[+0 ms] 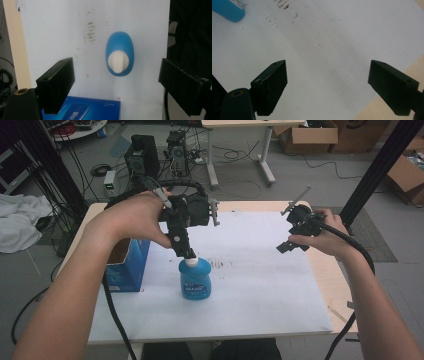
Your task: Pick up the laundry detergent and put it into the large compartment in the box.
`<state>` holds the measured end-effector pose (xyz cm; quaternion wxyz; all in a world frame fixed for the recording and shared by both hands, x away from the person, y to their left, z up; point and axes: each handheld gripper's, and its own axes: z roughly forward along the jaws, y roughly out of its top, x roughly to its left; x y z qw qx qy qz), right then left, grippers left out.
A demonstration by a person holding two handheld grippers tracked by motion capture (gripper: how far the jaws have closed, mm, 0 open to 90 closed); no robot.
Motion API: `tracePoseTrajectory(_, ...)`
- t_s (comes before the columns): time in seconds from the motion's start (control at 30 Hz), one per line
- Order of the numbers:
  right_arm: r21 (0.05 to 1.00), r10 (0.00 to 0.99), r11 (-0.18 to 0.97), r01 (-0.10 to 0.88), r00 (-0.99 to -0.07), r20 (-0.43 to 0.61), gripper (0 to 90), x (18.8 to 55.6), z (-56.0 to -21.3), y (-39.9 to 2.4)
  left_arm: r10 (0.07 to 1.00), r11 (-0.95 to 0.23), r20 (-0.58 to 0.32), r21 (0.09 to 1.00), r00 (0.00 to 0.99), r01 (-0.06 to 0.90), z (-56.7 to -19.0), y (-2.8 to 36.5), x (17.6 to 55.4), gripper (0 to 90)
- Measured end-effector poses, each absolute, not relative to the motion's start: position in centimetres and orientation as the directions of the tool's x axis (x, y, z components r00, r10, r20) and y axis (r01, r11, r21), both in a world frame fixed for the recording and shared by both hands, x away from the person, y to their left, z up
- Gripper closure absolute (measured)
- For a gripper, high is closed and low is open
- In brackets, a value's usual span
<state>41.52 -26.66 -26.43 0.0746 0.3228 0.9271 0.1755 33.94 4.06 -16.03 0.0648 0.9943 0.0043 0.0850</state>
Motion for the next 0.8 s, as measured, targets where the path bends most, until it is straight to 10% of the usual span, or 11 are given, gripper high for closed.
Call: tracePoseTrajectory(0.8, 0.369, 0.607, 0.74, 0.563, -0.794, -0.006, 15.7, 41.7, -28.2, -26.6, 0.017, -0.994, 0.096, 0.11, 0.995, 0.007, -21.3, 4.1, 34.9, 14.0)
